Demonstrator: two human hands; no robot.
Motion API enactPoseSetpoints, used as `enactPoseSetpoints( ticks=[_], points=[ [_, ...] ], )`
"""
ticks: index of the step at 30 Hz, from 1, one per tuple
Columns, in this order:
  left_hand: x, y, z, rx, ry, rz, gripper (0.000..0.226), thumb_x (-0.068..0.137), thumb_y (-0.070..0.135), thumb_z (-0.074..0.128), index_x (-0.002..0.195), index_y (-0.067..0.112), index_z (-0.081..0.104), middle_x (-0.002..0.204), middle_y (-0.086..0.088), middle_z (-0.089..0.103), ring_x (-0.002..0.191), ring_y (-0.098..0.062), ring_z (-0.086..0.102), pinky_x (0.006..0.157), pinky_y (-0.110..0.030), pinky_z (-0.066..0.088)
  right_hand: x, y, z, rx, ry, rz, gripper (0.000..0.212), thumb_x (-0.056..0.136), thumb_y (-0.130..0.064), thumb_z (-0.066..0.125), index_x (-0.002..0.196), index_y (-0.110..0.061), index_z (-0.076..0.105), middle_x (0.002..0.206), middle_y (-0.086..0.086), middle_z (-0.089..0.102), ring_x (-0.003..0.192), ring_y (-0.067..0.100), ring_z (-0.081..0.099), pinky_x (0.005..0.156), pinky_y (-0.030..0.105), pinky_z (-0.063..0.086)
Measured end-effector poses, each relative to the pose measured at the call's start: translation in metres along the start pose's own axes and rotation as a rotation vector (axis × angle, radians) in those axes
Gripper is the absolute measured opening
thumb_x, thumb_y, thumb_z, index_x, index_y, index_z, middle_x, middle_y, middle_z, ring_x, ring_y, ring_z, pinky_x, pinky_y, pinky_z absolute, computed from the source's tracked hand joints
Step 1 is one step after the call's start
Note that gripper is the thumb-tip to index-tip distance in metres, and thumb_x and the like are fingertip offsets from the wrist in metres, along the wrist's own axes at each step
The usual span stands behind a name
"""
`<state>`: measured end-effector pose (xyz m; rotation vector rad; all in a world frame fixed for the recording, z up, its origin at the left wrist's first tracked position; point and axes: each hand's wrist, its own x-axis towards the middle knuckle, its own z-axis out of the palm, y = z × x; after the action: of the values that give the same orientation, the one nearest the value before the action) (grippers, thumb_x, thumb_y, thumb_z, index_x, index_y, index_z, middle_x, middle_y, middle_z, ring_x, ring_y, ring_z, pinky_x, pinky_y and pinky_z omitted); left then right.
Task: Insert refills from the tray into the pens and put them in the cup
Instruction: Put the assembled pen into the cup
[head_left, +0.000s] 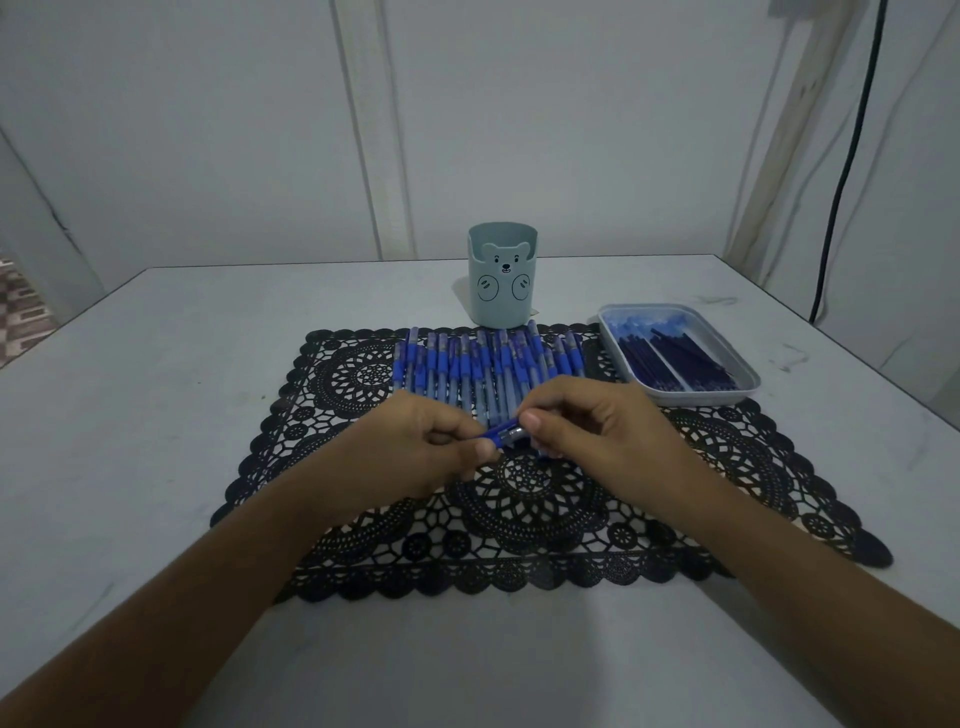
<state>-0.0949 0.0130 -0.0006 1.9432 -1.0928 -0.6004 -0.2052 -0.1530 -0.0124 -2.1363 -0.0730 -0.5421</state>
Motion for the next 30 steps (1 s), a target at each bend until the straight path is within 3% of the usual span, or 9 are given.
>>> enactPoseSetpoints(
  ticks=[3,5,8,11,14,17,21,26,30],
  points=[
    [0.005,0.000,0.001,0.141,0.000,0.005,0.018,0.088,0.027,0.057,0.085,0.013,0.068,0.076,-0.020,0.064,0.054,-0.013,0.047,0.054,-0.025,0.039,0.001,0.007,-0.001,-0.136,-0.007,-0.015,0.010,0.090,-0.025,0.055,0.088,-0.032,0.062,0.074,-0.009,0.062,0.067,0.008,0.057,0.063,0.023,0.049],
    [0.011,0.002,0.000,0.284,0.049,0.027,0.018,0.092,0.025,0.050,0.093,0.017,0.065,0.076,-0.009,0.064,0.050,-0.002,0.044,0.050,-0.015,0.038,0.004,0.019,-0.004,-0.223,0.072,-0.012,0.024,0.092,-0.033,0.046,0.105,-0.023,0.064,0.090,-0.013,0.061,0.081,-0.001,0.055,0.074,0.012,0.042],
    [0.022,0.011,-0.010,0.325,0.191,0.012,0.015,0.094,0.020,0.045,0.101,0.020,0.059,0.078,-0.003,0.061,0.059,-0.012,0.053,0.050,-0.013,0.039,0.007,0.039,-0.013,-0.389,0.206,0.042,0.043,0.093,-0.037,0.038,0.123,-0.013,0.056,0.117,-0.001,0.056,0.111,0.010,0.049,0.097,0.025,0.039],
    [0.043,0.022,-0.028,0.245,0.403,0.001,0.023,0.092,0.020,0.051,0.114,0.014,0.057,0.091,-0.001,0.066,0.085,-0.020,0.063,0.061,-0.014,0.041,0.006,0.052,-0.013,-0.616,0.134,0.102,0.046,0.093,-0.032,0.037,0.127,-0.004,0.052,0.129,0.010,0.051,0.122,0.022,0.044,0.107,0.031,0.030],
    [0.074,0.041,-0.045,0.129,0.601,0.066,0.025,0.090,0.021,0.055,0.113,0.014,0.062,0.095,0.002,0.064,0.086,-0.012,0.059,0.066,-0.014,0.039,0.006,0.053,-0.007,-0.718,0.008,0.061,0.044,0.097,-0.031,0.036,0.134,-0.009,0.045,0.141,0.007,0.041,0.132,0.019,0.032,0.104,0.018,0.012],
    [0.114,0.060,-0.059,0.012,0.694,0.124,0.021,0.088,0.019,0.058,0.107,0.014,0.065,0.094,-0.001,0.063,0.084,-0.013,0.057,0.075,-0.021,0.044,0.005,0.055,-0.007,-0.701,-0.031,0.064,0.043,0.098,-0.030,0.035,0.138,-0.014,0.039,0.145,0.001,0.034,0.133,0.011,0.028,0.096,0.006,0.008],
    [0.166,0.076,-0.071,-0.098,0.722,0.133,0.010,0.086,0.014,0.059,0.096,0.014,0.060,0.087,-0.003,0.065,0.078,-0.016,0.064,0.057,-0.017,0.042,0.005,0.056,-0.007,-0.704,-0.028,0.057,0.043,0.098,-0.032,0.034,0.139,-0.017,0.038,0.146,-0.002,0.033,0.133,0.009,0.027,0.096,0.005,0.007],
    [0.204,0.066,-0.071,0.000,0.769,0.098,0.013,0.086,0.019,0.059,0.097,0.013,0.059,0.095,-0.004,0.067,0.086,-0.019,0.065,0.077,-0.032,0.052,0.006,0.057,-0.008,-0.708,-0.027,0.050,0.044,0.098,-0.033,0.033,0.139,-0.019,0.037,0.145,-0.004,0.032,0.131,0.006,0.029,0.094,0.004,0.008],
    [0.209,0.062,-0.078,-0.194,0.794,0.112,0.009,0.087,0.015,0.057,0.095,0.011,0.056,0.088,-0.005,0.066,0.068,-0.014,0.065,0.072,-0.028,0.052,0.007,0.058,-0.008,-0.687,-0.014,0.034,0.043,0.098,-0.033,0.034,0.139,-0.018,0.038,0.145,-0.004,0.033,0.131,0.006,0.030,0.094,0.004,0.009]
  ],
)
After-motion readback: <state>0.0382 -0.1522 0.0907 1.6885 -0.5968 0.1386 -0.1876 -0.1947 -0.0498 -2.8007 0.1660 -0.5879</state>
